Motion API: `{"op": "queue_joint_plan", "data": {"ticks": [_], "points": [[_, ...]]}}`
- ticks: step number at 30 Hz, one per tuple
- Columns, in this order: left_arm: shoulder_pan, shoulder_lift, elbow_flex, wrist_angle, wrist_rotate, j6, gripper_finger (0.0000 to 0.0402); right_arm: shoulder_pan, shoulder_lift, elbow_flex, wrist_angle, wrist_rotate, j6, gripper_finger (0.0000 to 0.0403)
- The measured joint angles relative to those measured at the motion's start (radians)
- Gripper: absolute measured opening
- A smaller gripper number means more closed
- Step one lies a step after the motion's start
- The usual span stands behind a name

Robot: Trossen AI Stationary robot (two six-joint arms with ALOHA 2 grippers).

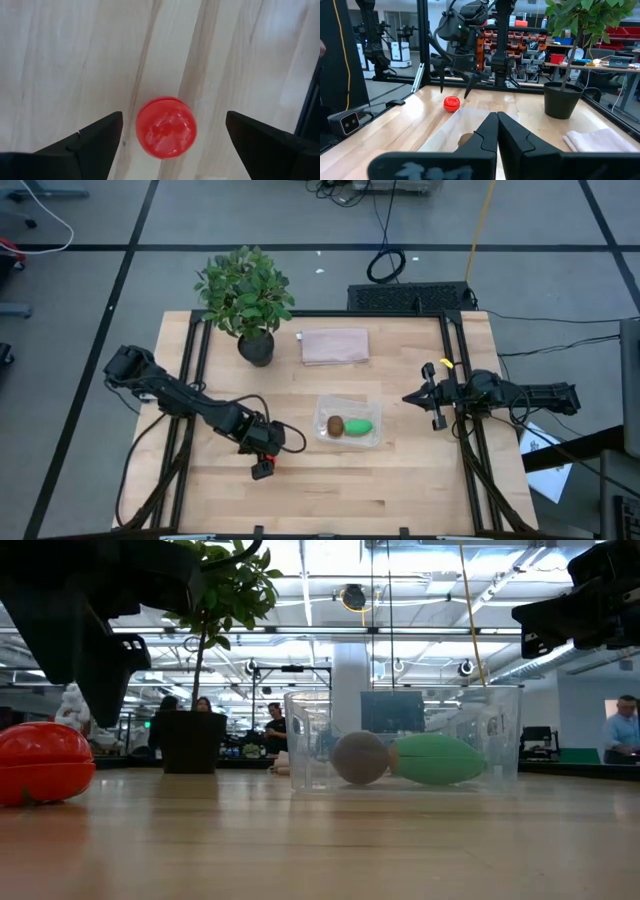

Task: Pick and placing Produce into tupperware
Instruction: Put the red tomato into the transparent bin

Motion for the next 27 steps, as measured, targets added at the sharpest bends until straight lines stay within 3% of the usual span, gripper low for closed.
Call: {"op": "queue_joint_plan", "data": {"ticks": [27], "points": [[-0.069,-0.001,-0.055,0.023,-0.07,-0.131,0.0361,0.0,0.0,0.0,-0.007,0.0,0.0,0.0]]}}
